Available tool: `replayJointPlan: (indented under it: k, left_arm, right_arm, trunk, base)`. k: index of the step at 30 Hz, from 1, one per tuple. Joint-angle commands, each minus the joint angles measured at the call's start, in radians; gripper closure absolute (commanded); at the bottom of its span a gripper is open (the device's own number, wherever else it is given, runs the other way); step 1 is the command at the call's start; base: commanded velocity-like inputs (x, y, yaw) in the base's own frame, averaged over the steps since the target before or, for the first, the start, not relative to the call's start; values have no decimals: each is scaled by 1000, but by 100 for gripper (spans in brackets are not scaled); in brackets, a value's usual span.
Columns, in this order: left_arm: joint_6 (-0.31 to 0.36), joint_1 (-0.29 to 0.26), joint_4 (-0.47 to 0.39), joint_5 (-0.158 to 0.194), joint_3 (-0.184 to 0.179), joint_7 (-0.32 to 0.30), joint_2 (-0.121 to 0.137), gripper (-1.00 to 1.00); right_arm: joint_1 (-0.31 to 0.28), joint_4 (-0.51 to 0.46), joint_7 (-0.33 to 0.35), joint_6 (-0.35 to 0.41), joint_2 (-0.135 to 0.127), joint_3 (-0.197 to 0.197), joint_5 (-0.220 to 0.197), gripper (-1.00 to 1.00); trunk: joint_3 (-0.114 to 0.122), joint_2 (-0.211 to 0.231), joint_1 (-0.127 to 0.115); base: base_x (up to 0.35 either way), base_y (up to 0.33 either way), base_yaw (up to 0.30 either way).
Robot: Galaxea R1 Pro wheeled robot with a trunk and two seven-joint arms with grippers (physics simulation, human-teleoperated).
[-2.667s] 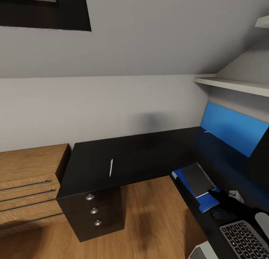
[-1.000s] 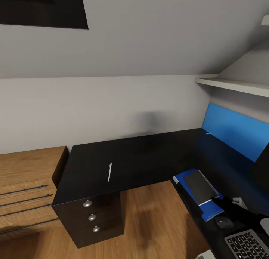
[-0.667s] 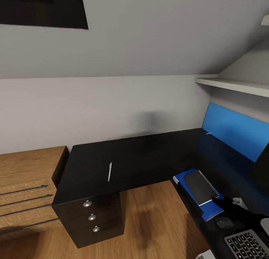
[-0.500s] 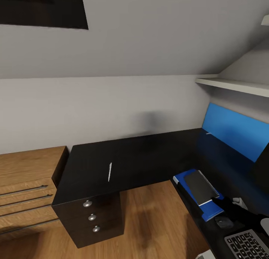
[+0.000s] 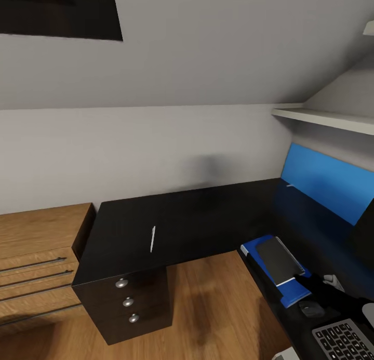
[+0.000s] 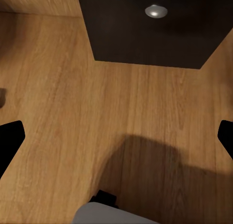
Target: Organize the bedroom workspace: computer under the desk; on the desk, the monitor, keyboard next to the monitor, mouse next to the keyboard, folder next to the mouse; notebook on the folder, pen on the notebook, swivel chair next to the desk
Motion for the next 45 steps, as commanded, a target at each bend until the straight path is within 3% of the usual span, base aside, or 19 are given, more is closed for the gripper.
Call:
replayJointPlan:
  k: [1, 38, 39, 45]
  left_arm:
    - [-2, 0, 0, -11, 2, 9, 0, -100]
    - [-2, -1, 0, -11, 2, 9, 3, -100]
    - [-2, 0, 0, -11, 2, 9, 3, -100]
    - [-2, 0, 0, -11, 2, 9, 3, -100]
  right_arm:
    - [-1, 1, 5, 6, 0, -3, 3, 100]
    - [-1, 0, 3, 5, 0, -3, 3, 100]
    - [-1, 0, 3, 5, 0, -3, 3, -100]
    - [-1, 0, 3, 5, 0, -3, 3, -100]
  trunk:
    - [-1, -1, 0]
    - [-1, -1, 0]
    - [-1, -1, 0]
    - [-1, -1, 0]
  base:
    - [0, 0, 0]
    - [0, 0, 0]
    - [0, 0, 0]
    - [0, 0, 0]
